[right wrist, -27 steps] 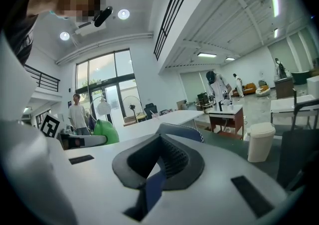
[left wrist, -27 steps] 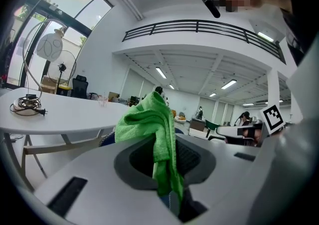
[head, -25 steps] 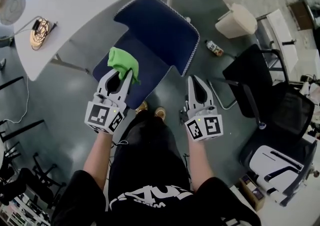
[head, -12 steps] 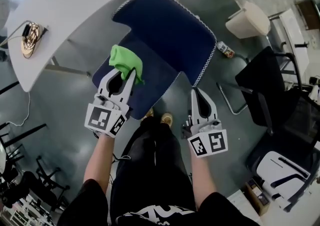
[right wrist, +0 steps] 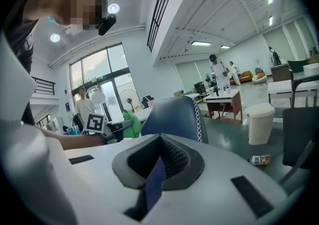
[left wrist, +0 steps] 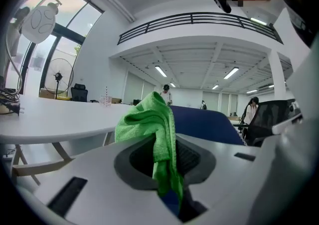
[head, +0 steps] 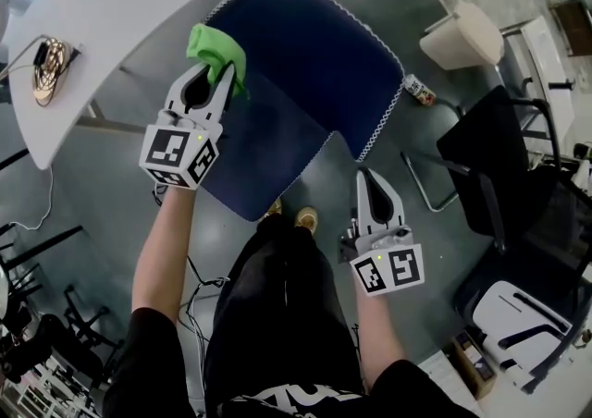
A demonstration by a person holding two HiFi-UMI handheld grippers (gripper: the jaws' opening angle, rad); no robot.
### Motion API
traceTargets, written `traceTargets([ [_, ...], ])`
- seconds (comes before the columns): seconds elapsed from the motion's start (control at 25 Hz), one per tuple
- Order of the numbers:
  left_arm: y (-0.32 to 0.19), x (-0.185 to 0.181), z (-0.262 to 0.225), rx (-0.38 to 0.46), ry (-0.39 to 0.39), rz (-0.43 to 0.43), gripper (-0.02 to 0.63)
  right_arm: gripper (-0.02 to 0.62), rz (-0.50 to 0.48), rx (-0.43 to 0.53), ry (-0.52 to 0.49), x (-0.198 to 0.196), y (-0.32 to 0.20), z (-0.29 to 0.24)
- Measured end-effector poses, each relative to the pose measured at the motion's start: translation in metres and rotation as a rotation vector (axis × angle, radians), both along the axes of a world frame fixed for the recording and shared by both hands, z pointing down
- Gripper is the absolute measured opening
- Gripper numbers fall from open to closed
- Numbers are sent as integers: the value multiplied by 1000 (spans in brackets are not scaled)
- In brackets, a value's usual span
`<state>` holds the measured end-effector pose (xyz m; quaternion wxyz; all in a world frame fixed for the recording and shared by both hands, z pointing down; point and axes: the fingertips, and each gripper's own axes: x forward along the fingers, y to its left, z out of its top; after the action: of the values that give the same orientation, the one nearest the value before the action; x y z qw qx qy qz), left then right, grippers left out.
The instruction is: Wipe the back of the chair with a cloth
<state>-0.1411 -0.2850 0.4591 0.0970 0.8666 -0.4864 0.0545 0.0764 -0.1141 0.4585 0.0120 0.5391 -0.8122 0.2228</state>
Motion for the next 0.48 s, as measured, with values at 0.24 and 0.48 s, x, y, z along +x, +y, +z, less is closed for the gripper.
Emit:
traceTargets([
  [0.24,-44,4,20,5,-77,27,69,-3,1,-12,2,1,2,6],
  [0.48,-64,21,40,-40,-102,47,69,-3,8,-24,2,4,5,10],
])
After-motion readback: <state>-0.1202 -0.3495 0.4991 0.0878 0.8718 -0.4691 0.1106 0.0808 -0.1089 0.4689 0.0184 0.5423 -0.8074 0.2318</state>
